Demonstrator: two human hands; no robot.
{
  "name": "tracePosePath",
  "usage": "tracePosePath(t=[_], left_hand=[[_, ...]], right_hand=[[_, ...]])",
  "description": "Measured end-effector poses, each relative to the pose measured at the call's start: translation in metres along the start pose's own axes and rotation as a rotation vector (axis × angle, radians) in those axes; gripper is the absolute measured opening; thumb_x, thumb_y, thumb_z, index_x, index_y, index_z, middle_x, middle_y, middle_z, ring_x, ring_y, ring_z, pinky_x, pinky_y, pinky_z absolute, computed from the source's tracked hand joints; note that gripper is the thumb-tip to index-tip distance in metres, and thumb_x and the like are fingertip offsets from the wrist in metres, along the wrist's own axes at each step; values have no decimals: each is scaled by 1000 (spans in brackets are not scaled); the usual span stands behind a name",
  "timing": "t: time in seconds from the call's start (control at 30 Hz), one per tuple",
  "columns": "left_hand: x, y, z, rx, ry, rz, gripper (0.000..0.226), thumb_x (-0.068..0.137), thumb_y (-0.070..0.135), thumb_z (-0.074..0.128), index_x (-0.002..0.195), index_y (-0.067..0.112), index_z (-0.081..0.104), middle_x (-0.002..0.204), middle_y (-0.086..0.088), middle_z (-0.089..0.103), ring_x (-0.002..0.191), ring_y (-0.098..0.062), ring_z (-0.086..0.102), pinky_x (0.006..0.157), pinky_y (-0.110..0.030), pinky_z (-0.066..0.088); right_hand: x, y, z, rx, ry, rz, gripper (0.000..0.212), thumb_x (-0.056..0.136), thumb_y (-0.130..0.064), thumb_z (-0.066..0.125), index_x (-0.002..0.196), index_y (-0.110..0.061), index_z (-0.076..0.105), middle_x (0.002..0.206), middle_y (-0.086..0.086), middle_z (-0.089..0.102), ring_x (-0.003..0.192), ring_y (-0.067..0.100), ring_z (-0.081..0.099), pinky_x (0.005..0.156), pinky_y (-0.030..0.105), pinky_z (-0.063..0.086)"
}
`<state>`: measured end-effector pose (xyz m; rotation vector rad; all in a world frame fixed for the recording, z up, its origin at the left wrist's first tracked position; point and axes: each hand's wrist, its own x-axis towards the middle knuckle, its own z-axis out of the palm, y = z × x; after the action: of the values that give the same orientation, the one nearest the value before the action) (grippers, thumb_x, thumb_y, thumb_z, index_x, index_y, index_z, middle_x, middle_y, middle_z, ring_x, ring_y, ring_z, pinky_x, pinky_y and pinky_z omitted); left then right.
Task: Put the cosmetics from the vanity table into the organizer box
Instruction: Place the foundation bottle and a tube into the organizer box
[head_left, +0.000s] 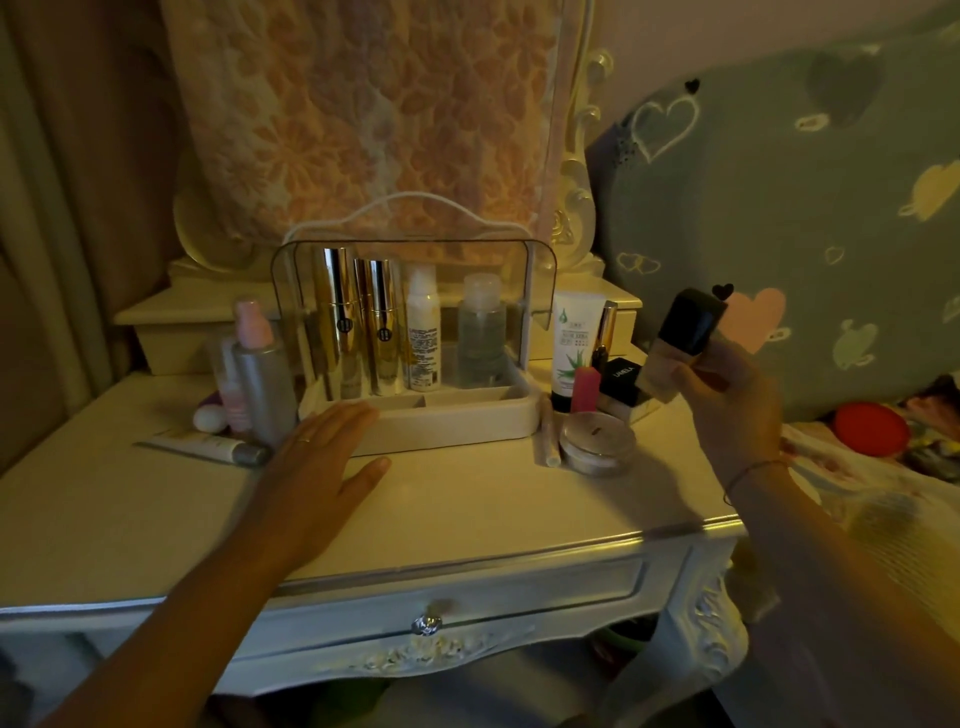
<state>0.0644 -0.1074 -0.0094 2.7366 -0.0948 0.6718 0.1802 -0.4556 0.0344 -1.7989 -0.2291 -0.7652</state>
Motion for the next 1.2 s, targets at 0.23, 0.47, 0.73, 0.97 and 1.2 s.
tracePosePath(t=[0.23, 0.47, 0.73, 0.97, 1.2], left_hand=[[1, -5, 5, -23, -8, -8, 60, 89, 48, 41, 143, 24, 29, 151, 2, 28, 139, -15, 21, 113, -34, 19], [2, -9, 9, -38, 45, 45, 56, 92, 47, 43, 142, 24, 30, 150, 4, 30, 139, -11, 21, 112, -24, 9], [3, -14, 11, -62, 81, 53, 57, 91, 50, 39, 142, 29, 29, 151, 10, 27, 138, -3, 15, 107, -15, 0], [2, -15, 11, -74, 85, 55, 57, 90, 51, 36, 143, 30, 26, 151, 12, 24, 137, 0, 12, 108, -15, 1], [3, -14, 10, -64, 84, 65, 63, 86, 56, 30, 142, 28, 29, 151, 10, 26, 132, 6, 7, 105, -12, -3]], right_hand=[[-25, -53, 61, 182, -425, -59, 25, 81, -15, 71, 101, -28, 65, 92, -16, 70, 88, -3, 65, 73, 11, 50], [-8, -57, 147, 234, -548, 63, 34, 81, -7, 70, 114, -11, 62, 100, 0, 67, 90, 5, 63, 75, 13, 52], [16, -32, 194, 6, -670, 126, 40, 81, -15, 71, 119, -12, 58, 111, 5, 67, 107, 22, 61, 95, 38, 49], [21, -27, 196, -107, -840, 159, 43, 80, -17, 72, 121, -15, 58, 112, 5, 67, 106, 20, 61, 98, 38, 47], [26, -27, 195, -150, -909, 190, 37, 83, -17, 69, 118, -13, 57, 106, 0, 63, 103, 17, 57, 94, 32, 42]])
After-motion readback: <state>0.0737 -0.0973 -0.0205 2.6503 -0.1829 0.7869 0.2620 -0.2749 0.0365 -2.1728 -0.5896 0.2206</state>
